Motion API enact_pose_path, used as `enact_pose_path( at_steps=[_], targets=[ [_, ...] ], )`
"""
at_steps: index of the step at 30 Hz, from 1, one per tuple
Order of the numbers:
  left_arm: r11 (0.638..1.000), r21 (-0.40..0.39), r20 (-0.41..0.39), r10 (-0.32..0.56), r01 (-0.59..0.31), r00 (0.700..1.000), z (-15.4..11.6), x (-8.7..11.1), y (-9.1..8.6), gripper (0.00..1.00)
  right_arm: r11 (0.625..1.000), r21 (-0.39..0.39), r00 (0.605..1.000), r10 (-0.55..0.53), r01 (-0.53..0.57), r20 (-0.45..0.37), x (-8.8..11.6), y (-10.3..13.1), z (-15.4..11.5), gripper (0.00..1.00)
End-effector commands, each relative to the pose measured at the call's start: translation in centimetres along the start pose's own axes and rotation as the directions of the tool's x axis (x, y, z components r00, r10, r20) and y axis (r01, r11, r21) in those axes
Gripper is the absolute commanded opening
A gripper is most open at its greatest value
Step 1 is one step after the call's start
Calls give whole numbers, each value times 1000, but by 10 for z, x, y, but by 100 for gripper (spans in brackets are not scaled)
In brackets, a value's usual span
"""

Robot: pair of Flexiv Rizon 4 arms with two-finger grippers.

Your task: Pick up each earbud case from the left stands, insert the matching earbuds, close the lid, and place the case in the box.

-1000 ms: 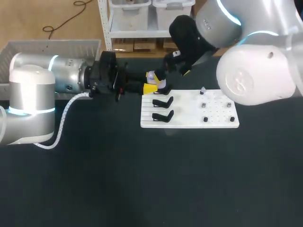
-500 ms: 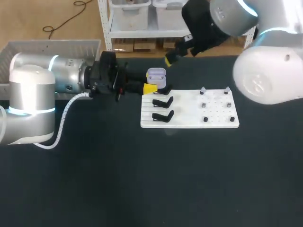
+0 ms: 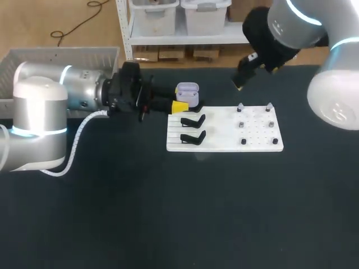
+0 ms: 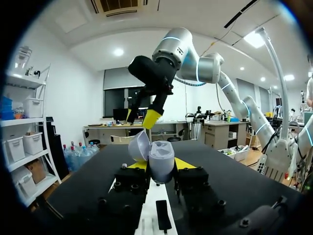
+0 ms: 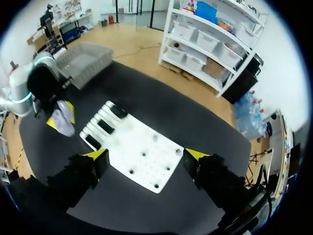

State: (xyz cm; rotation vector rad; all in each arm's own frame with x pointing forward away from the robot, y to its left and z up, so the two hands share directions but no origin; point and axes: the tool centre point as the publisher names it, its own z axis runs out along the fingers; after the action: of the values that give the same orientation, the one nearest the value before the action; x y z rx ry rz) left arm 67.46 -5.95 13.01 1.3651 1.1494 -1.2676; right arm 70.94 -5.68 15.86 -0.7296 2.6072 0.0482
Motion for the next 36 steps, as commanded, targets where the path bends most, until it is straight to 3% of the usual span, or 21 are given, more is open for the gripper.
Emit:
enact_pose_path(
  at_steps=[1, 13, 32, 36],
  targets=[
    [1000, 8, -5, 2, -2, 1000, 2, 0, 3, 0, 1000, 2, 1000, 7, -7, -21, 9, -8, 12, 100],
    [1000, 8, -5, 2, -2, 1000, 2, 0, 2, 0, 999, 18, 994, 34, -32, -106, 34, -32, 40, 100],
    [1000, 8, -5, 2, -2, 1000, 2, 0, 2, 0, 999, 18, 994, 34, -32, -106, 34, -32, 40, 100],
    [1000, 8, -5, 2, -2, 1000, 2, 0, 2, 0, 989, 102, 988, 119, -109, -98, 35, -56, 55, 100]
  ],
)
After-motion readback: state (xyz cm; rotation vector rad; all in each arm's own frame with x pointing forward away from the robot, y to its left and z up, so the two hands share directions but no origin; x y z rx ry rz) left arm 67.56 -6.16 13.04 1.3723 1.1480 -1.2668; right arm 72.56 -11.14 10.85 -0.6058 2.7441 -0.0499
